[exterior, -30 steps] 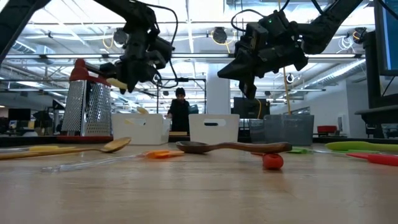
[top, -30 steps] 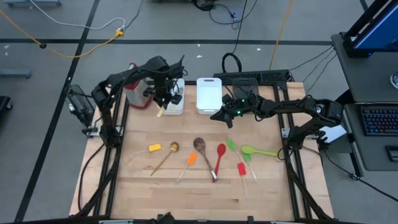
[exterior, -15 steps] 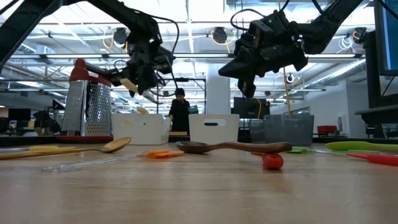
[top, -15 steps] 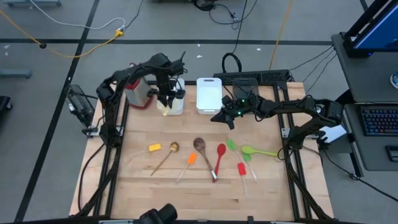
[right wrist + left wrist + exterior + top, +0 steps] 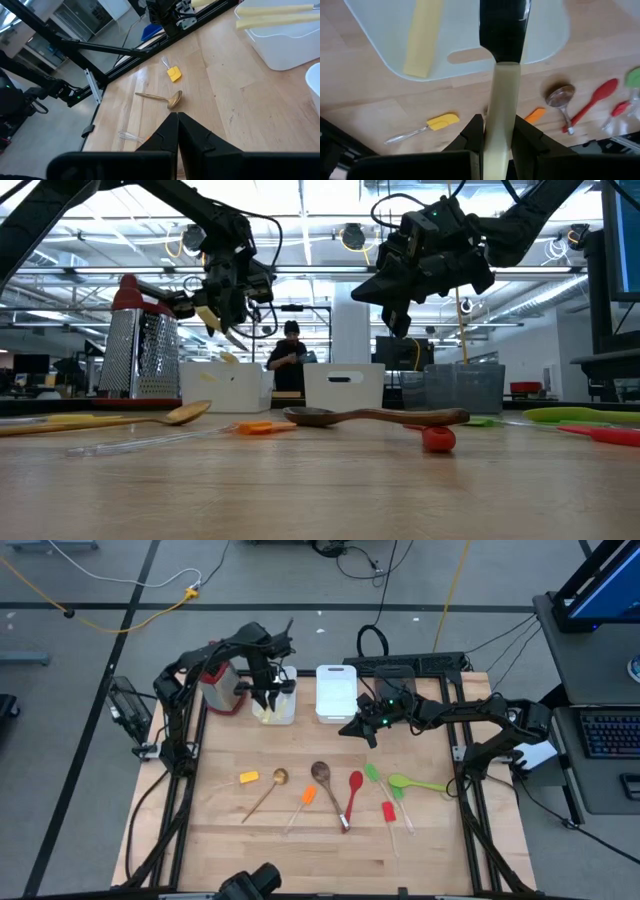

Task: Pick & Place Kitchen Items
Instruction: Put the yellow knife into the left white bin, then put the yellow spatula into the black bin

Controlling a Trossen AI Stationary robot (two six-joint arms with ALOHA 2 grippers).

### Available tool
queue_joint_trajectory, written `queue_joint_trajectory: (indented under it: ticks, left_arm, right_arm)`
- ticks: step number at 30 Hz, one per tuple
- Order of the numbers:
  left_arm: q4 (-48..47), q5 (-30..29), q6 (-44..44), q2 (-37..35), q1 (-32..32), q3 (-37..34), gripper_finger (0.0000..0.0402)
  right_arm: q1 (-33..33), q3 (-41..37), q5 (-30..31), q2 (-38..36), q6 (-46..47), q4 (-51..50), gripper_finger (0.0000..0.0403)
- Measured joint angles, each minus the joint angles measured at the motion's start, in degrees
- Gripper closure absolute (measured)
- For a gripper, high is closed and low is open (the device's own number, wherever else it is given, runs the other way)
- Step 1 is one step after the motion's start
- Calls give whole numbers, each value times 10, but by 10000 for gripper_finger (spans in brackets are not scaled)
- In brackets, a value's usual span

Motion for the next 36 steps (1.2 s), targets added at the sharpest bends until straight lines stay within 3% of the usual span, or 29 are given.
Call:
queue_joint_trajectory:
  ticks: [10,25,31,36]
  left_arm:
    - [-1,20,0,0,-2,-68,349]
    - [0,24,1,0,6,-71,347]
    - [0,-6,-6,0,6,-71,287]
    - [12,-16,-8,0,6,-71,273]
  right_arm:
    - [0,0,0,0,0,0,403]
    - [0,0,0,0,2,0,403]
    - [0,0,0,0,2,0,403]
    - [0,0,0,0,2,0,403]
